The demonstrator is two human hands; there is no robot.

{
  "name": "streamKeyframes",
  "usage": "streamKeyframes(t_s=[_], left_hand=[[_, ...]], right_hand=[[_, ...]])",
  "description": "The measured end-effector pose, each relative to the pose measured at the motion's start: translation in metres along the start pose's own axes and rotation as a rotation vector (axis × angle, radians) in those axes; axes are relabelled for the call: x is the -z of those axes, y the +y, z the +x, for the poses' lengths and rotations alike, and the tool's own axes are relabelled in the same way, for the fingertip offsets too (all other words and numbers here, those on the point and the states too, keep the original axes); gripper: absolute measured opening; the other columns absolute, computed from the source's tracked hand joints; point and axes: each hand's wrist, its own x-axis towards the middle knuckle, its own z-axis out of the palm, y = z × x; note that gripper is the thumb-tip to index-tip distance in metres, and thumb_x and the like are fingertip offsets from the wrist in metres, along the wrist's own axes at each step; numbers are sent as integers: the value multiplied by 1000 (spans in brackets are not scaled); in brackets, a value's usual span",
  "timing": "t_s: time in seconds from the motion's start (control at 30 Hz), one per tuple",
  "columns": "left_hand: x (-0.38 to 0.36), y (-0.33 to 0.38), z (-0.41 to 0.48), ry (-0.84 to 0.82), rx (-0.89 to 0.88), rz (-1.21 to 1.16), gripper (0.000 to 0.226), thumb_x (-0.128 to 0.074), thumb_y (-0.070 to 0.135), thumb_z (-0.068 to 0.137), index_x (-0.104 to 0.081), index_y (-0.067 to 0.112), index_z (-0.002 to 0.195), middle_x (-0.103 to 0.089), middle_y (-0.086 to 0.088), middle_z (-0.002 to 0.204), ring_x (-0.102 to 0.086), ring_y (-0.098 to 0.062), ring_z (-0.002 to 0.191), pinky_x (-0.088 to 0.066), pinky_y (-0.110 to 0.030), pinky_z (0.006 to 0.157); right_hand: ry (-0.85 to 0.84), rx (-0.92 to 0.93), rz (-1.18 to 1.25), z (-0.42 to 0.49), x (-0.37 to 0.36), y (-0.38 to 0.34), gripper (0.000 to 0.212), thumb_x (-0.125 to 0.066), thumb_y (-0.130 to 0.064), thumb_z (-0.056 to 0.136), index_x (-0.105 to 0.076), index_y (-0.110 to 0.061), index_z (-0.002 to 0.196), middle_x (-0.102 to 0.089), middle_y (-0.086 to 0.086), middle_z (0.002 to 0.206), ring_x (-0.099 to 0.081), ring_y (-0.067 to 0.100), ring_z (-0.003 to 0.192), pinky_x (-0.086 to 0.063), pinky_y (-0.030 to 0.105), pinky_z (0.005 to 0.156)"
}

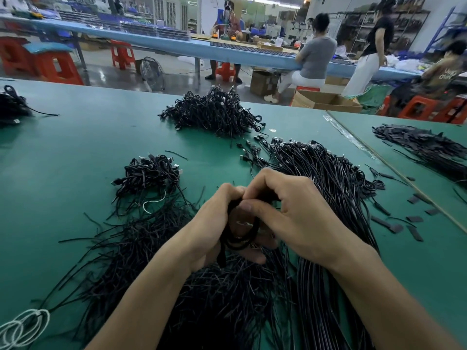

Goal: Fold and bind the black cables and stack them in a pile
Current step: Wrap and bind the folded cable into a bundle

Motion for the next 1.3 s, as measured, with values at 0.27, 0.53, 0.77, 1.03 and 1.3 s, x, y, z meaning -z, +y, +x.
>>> streamKeyframes(t_s=[0.27, 0.53, 0.77, 1.03, 1.3], left_hand=[[15, -9, 12, 361, -146, 130, 65, -36, 61, 98, -56, 22, 50, -37, 7, 42, -25, -9, 34, -19, -15, 36], [23, -9, 18, 524, -177, -37, 63, -51, 57, 93, -39, 21, 43, -40, 1, 46, -28, -10, 33, -19, -15, 33], [22, -12, 17, 586, -200, 10, 71, -38, 64, 96, -39, 23, 38, -44, 1, 45, -35, -12, 38, -27, -21, 35], [14, -11, 14, 476, -181, 90, 66, -29, 72, 86, -36, 24, 43, -31, 6, 42, -21, -11, 35, -19, -20, 34], [0, -10, 9, 176, -195, 176, 33, -43, 34, 99, -63, 15, 81, -35, 8, 38, -25, -6, 31, -22, -17, 34]], right_hand=[[2, -262, 187, -5, 1, 32, 41, -67, -63, 79, -64, -26, 97, -67, -10, 86, -63, 2, 76, -54, 20, 71], [-404, -443, -296, -30, -35, 68, 24, -71, -42, 88, -71, -26, 105, -67, -11, 95, -65, 8, 88, -56, 35, 85], [-374, -437, -358, -28, -38, 60, 15, -63, -36, 95, -72, -24, 96, -67, -9, 93, -64, 11, 87, -55, 34, 83], [-265, -486, -164, -28, 31, 41, 17, -68, -31, 90, -71, -24, 75, -70, -5, 70, -64, 3, 62, -54, 18, 62], [150, -287, 73, -16, 7, 15, 8, -68, -23, 92, -70, -23, 84, -65, -2, 68, -51, -1, 55, -44, 14, 53]])
